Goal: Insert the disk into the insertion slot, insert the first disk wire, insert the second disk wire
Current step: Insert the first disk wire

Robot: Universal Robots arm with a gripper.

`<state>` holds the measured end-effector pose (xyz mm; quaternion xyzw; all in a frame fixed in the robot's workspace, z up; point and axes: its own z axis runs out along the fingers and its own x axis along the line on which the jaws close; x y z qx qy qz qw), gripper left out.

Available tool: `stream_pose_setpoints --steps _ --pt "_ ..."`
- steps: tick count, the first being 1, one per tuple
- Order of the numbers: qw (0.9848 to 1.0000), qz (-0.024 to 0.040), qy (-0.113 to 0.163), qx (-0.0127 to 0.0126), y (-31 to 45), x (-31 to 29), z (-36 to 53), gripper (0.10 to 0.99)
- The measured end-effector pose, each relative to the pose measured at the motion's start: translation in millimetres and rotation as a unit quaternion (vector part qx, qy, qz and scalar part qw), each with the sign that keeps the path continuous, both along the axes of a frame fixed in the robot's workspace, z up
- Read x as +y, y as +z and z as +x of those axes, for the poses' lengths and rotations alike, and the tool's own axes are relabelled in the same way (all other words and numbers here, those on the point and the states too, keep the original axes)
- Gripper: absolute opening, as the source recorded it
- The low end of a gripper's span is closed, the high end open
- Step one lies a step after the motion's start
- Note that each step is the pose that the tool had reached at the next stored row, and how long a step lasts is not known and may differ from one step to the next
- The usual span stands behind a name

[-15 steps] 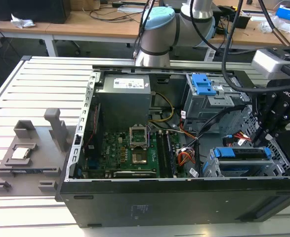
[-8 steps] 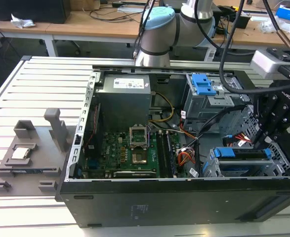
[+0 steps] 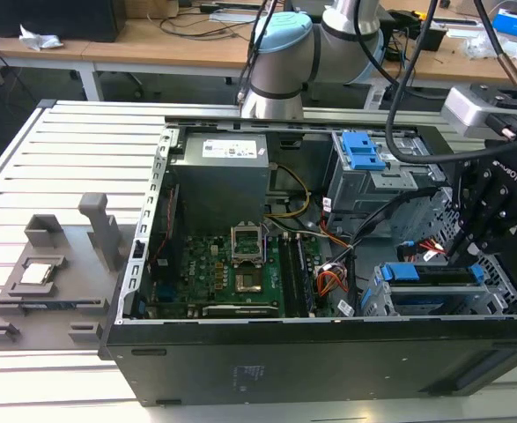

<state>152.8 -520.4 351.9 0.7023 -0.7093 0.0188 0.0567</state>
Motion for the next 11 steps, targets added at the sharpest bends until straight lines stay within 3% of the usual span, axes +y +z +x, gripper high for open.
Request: stream_pose_setpoints --steps 2,5,11 --pt "1.0000 0.0013 0.000 0.0000 -2.1 0.1 0.0 0.169" --pt "0.9999 0.0135 0.000 0.0000 -5.3 0.1 -0.5 0.169" --pt "0.9999 0.0143 0.000 0.0000 -7.6 -0.5 -0.7 0.169"
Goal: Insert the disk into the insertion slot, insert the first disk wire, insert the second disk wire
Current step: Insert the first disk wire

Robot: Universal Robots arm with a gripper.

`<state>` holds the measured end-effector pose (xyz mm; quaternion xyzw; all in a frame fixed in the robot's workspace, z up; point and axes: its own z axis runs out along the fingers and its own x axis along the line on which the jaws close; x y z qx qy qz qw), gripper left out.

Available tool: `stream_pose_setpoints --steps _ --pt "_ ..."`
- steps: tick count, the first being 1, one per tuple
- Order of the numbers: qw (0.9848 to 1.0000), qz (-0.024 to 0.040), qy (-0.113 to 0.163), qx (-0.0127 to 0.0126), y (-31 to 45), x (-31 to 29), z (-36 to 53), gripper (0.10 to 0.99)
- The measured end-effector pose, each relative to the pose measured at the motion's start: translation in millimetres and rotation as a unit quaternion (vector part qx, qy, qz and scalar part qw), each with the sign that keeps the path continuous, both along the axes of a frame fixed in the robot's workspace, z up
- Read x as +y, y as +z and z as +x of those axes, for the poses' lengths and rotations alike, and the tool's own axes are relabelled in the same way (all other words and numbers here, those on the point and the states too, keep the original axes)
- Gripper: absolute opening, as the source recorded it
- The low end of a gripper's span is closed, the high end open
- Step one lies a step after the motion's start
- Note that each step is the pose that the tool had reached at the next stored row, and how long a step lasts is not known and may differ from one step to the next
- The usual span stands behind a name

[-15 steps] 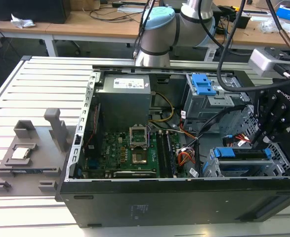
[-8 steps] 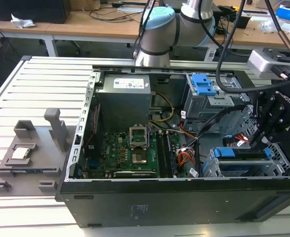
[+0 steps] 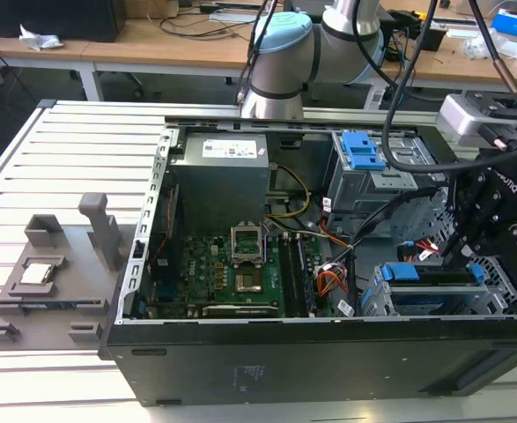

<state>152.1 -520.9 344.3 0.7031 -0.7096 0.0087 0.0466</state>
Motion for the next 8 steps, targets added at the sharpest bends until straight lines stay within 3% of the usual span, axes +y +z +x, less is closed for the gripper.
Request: stream_pose_setpoints --steps 8 --pt "0.9999 0.0000 -0.010 0.0000 -2.0 -1.0 0.0 0.169"
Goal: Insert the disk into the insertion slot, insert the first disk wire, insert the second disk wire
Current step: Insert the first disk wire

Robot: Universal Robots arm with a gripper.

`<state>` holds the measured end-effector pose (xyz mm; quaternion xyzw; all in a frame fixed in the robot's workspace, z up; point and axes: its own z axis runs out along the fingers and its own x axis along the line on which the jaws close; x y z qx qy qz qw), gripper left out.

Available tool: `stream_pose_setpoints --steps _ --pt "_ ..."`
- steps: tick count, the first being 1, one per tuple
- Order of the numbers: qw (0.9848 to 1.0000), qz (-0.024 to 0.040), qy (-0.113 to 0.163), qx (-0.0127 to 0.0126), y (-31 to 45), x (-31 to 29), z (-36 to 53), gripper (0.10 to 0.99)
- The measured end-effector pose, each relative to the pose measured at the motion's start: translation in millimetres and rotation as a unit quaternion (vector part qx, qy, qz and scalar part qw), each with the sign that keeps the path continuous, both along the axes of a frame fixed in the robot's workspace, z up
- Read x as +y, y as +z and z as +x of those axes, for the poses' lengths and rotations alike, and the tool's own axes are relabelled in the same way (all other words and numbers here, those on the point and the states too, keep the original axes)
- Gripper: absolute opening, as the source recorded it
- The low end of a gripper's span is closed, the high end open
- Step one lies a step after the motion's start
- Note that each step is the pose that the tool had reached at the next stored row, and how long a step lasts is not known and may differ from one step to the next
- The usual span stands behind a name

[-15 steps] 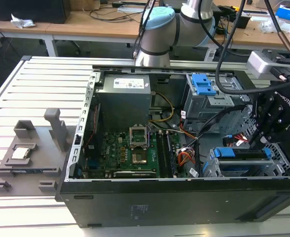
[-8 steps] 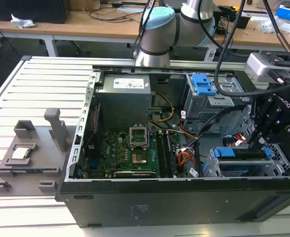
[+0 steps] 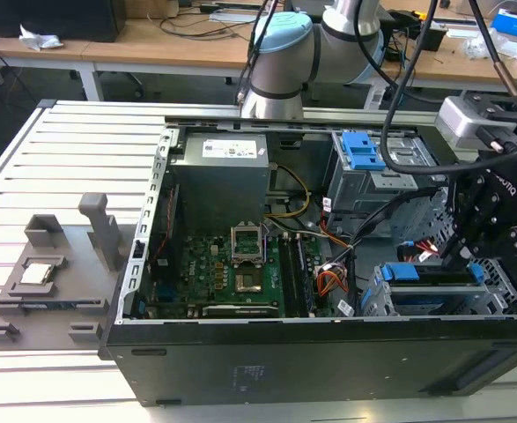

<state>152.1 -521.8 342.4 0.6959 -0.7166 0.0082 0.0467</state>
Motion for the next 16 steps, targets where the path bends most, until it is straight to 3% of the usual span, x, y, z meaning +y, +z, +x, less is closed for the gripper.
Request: stream_pose_setpoints --steps 8,13,14,16 --pt "1.0000 -0.0004 0.000 0.0000 -7.6 -0.5 0.8 0.169" --pt "1.0000 -0.0007 0.000 0.0000 -8.4 -0.7 0.8 0.176" --pt "1.0000 -0.0012 0.000 0.0000 0.3 -0.8 0.8 0.239" --pt "1.0000 -0.0014 0.000 0.0000 6.7 -0.7 0.8 0.239"
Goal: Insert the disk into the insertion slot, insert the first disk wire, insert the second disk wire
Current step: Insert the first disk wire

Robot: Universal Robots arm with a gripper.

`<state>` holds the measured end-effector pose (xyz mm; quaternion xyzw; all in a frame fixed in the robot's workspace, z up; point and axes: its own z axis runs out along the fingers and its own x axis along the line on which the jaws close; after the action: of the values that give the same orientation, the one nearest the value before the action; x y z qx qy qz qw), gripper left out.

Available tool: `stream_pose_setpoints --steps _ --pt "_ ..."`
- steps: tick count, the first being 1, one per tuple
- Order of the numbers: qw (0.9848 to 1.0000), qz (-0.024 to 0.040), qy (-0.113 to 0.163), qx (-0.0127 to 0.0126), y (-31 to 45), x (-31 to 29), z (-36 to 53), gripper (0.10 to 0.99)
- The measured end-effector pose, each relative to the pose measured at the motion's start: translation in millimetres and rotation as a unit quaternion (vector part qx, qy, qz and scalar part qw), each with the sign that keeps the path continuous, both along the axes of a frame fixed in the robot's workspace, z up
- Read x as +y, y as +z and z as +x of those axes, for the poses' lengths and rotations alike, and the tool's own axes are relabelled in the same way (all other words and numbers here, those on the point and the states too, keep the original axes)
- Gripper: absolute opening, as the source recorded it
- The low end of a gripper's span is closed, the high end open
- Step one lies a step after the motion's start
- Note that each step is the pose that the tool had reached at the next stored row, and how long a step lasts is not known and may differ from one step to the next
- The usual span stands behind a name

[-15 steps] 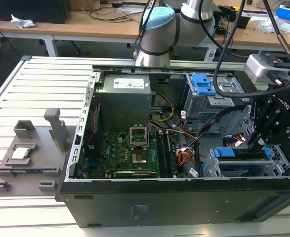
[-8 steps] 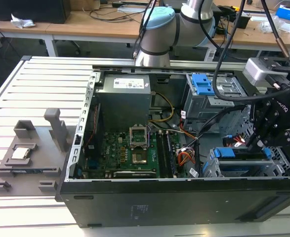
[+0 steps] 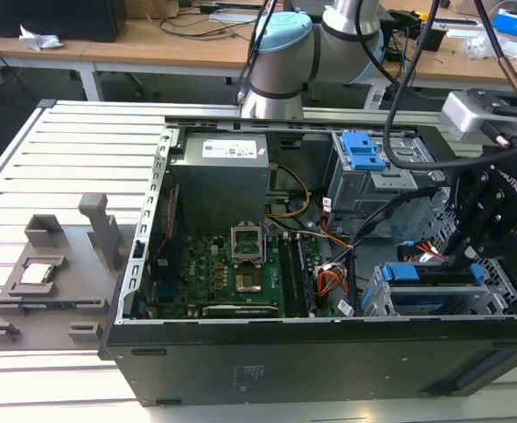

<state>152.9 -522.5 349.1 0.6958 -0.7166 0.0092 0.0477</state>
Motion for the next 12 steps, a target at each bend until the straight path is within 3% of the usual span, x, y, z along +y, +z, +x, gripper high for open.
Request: stream_pose_setpoints --steps 3,5,8,12 --pt "1.0000 -0.0042 0.000 0.0000 10.1 2.2 0.0 0.227" --pt "1.0000 -0.0080 0.000 0.0000 17.8 3.2 0.0 0.106" --pt "0.9999 -0.0100 0.000 0.0000 24.8 3.3 0.0 0.106" --pt "0.9999 -0.0101 0.000 0.0000 26.3 3.3 0.0 0.106"
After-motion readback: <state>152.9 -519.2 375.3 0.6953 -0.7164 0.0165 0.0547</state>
